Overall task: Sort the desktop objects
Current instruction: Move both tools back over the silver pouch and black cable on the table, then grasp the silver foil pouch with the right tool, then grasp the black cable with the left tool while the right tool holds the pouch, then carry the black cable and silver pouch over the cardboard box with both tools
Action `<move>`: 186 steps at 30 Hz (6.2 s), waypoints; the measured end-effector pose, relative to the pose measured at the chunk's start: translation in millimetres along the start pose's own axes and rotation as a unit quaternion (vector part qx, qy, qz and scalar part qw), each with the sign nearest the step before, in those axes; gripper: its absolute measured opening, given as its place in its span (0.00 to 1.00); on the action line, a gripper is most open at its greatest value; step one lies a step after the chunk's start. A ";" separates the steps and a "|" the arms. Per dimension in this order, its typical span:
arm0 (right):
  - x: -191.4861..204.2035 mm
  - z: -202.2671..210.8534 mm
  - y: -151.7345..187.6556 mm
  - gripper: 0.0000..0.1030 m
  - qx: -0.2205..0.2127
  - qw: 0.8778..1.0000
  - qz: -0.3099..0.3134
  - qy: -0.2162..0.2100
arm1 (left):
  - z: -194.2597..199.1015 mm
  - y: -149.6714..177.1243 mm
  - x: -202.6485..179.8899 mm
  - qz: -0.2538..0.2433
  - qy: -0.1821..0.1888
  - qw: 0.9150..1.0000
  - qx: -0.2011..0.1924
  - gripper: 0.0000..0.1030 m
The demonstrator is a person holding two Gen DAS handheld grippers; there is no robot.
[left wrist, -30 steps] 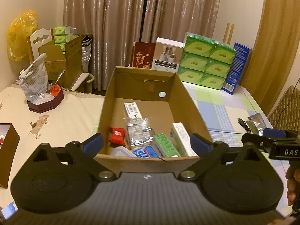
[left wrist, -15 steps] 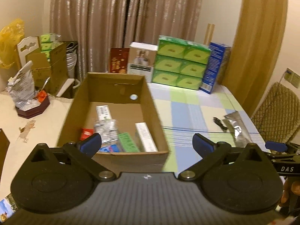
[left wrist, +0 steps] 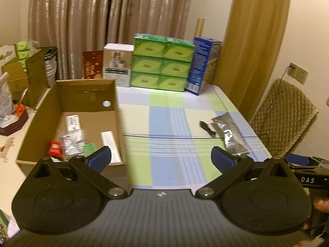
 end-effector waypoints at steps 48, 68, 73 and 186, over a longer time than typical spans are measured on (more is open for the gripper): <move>-121.7 -191.3 -8.1 0.98 0.063 0.997 0.028 0.025 | -264.0 16.7 -74.9 -0.024 0.031 0.997 0.071 0.98; -133.4 -267.3 -1.8 0.75 0.116 0.991 0.059 0.005 | -313.4 7.4 -69.7 -0.017 0.037 0.994 0.098 0.98; -129.5 -271.9 -0.2 0.58 0.126 0.990 0.067 0.005 | -314.1 5.0 -68.2 -0.021 0.039 0.994 0.098 0.98; -86.4 -187.0 11.2 0.49 0.117 0.992 -0.019 -0.032 | -263.4 53.0 -85.6 -0.094 0.069 0.984 0.136 0.16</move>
Point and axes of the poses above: each gripper's, at about its wrist camera, not at the fingertips, and z roughly against the way its jaws point, x to its left, y to its underside, the point moved 5 cm from there along -z, roughly the way its jaws point, and after that the axes turned 11 degrees about z, right-handed, at the moved point
